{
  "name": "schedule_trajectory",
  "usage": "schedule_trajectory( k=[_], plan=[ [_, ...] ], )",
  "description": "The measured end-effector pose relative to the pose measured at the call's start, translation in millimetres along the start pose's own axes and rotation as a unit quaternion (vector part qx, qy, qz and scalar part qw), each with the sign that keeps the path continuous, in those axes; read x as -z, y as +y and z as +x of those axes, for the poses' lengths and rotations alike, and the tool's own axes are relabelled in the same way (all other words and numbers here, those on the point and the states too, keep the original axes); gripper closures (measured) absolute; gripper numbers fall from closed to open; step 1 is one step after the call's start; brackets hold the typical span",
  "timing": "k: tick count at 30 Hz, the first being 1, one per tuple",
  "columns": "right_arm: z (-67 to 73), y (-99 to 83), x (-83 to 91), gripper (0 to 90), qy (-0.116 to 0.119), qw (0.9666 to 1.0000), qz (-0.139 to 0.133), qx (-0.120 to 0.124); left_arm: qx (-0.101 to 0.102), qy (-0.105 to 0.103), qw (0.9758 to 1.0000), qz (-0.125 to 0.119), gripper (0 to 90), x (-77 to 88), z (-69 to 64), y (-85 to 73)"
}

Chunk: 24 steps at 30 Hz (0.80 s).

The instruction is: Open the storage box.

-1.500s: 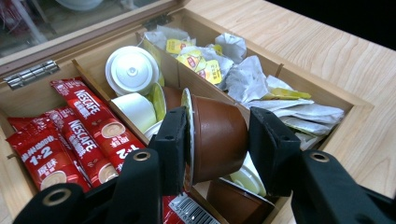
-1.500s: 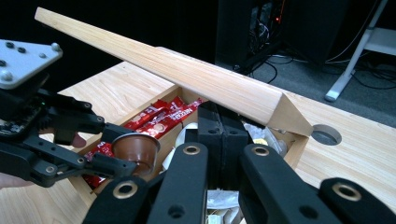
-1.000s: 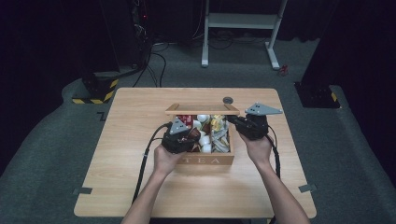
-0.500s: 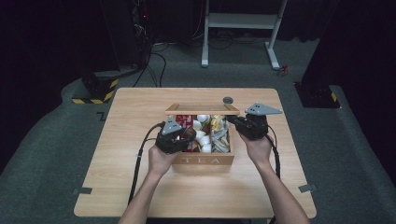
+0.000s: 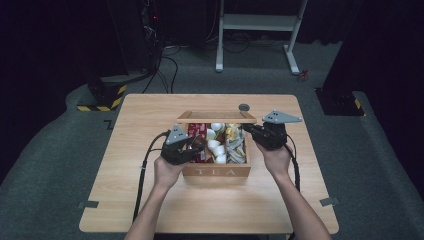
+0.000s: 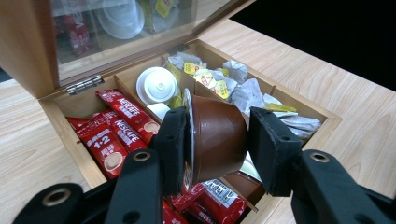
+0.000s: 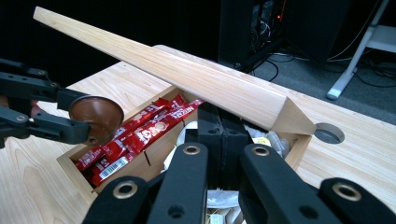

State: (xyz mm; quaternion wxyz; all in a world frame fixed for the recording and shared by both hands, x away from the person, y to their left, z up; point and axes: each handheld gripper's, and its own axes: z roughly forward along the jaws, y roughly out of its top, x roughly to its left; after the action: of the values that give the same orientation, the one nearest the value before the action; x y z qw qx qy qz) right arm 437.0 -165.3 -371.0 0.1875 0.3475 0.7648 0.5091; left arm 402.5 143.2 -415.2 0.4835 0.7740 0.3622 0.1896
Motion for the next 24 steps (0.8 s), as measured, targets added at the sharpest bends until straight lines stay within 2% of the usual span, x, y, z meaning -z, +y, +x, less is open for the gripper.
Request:
schedule_trajectory(
  k=[13,24],
  plan=[
    [0.2,-0.6,-0.7,89.9,0.0,1.0,0.001,0.0,0.013,-0.002,0.9999,-0.01,58.2,13.0,7.2,-3.8],
    [0.4,-1.9,-2.1,89.9,0.001,1.0,-0.001,-0.003,0.012,0.003,0.9998,-0.018,58.2,25.1,11.4,-4.6]
  ],
)
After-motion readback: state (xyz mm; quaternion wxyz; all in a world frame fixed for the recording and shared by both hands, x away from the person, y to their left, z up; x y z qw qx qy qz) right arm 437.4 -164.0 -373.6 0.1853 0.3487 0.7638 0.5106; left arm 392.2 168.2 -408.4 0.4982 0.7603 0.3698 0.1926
